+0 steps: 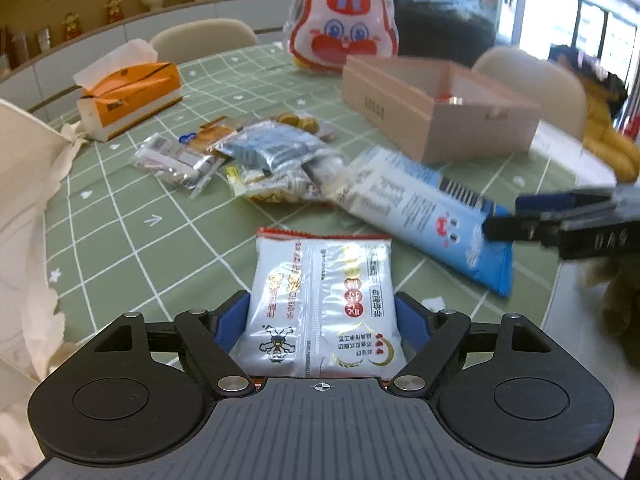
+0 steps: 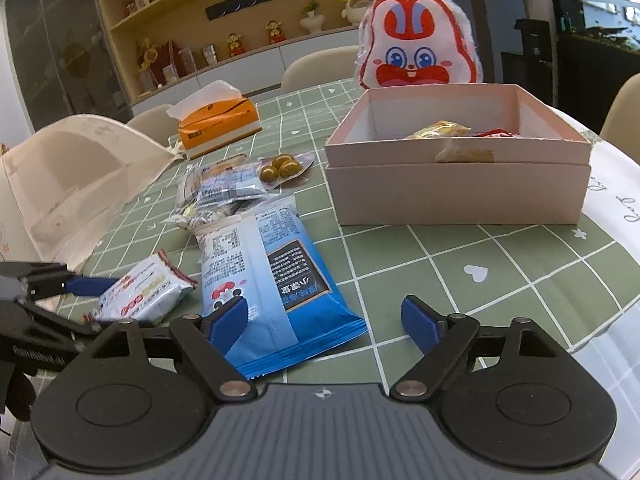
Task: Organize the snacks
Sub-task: 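Grasp the white snack packet with left tool while right regrasps blue bag, then carry both packets into the pink box and open both tools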
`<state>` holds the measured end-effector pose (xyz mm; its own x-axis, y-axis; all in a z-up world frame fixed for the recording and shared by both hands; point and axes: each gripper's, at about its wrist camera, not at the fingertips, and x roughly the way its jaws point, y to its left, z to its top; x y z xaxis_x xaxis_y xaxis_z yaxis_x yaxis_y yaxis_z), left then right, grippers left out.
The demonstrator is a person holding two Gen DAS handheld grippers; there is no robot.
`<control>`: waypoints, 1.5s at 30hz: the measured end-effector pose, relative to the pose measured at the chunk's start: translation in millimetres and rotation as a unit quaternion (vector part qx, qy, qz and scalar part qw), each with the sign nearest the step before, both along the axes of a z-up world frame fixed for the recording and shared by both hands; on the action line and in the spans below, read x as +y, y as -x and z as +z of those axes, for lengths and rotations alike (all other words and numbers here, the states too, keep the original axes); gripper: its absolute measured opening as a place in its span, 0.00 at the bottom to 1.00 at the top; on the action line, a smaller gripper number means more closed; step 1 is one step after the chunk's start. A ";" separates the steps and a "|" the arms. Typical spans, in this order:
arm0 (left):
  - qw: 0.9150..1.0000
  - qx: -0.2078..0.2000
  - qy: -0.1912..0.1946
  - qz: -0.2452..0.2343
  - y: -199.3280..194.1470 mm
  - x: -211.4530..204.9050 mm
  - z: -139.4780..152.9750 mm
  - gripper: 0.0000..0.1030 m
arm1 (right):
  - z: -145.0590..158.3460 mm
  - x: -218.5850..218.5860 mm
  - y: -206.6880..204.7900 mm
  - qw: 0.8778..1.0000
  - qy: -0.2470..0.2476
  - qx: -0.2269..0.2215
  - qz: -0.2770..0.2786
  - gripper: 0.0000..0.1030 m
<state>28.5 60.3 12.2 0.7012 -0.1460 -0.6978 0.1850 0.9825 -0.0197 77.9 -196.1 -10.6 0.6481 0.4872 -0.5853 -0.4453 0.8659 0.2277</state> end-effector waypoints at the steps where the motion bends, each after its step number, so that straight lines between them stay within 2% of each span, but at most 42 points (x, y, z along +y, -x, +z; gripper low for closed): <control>1: 1.000 -0.006 0.007 0.000 1.6 2.5 0.8 0.81 | 0.0 0.1 -0.8 1.000 -0.001 0.003 0.008 0.91; 4: 0.999 -0.022 0.030 0.005 7.0 10.2 2.4 0.80 | 0.5 0.1 -3.8 0.999 -0.005 0.017 0.029 0.99; 9: 0.997 -0.030 0.063 0.023 14.9 24.5 3.0 0.80 | 1.3 16.1 3.6 0.997 0.048 0.006 0.064 1.00; 12: 0.996 -0.039 0.075 0.026 20.9 29.8 2.5 0.80 | 4.6 27.4 12.7 0.995 0.067 -0.017 0.076 0.99; 14: 0.996 -0.044 0.078 0.021 23.9 30.1 3.1 0.80 | 10.6 38.6 15.7 0.993 0.088 -0.040 0.073 0.99; 17: 0.996 -0.048 0.080 0.010 29.9 27.1 4.1 0.80 | 20.5 55.8 9.4 0.991 0.099 -0.048 0.081 0.99; 23: 0.997 -0.051 0.066 0.009 34.9 21.0 1.1 0.80 | 14.8 91.0 -20.2 0.987 0.122 -0.025 0.104 0.99; 26: 0.995 -0.052 0.084 0.010 36.5 25.6 3.2 0.80 | 9.2 101.6 -23.1 0.984 0.144 -0.031 0.098 0.99; 34: 0.995 -0.057 0.082 0.029 38.6 29.7 5.8 0.80 | 7.0 89.5 -30.2 0.987 0.135 -0.035 0.076 0.99; 37: 0.994 -0.054 0.085 0.033 39.1 30.9 5.2 0.80 | -0.5 85.8 -36.9 0.990 0.123 -0.013 0.072 0.99; 38: 0.994 -0.053 0.085 0.034 38.6 31.4 5.2 0.80 | -0.2 85.3 -35.2 0.990 0.121 -0.015 0.071 0.98; 40: 0.994 -0.052 0.086 0.034 38.4 31.6 5.0 0.80 | 2.1 86.2 -29.3 0.990 0.121 -0.018 0.076 0.85; 43: 0.995 -0.049 0.085 0.033 38.1 31.2 3.6 0.80 | 6.4 85.8 -17.0 0.988 0.121 -0.012 0.091 0.79; 45: 0.995 -0.045 0.086 0.030 36.8 30.3 2.7 0.80 | 9.0 83.2 -5.7 0.987 0.126 -0.018 0.097 0.78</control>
<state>-8.3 90.6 14.9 0.7705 -0.2138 -0.6005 0.1340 0.9753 -0.1754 83.6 -112.9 -1.5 0.5794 0.4458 -0.6823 -0.6116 0.7912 -0.0025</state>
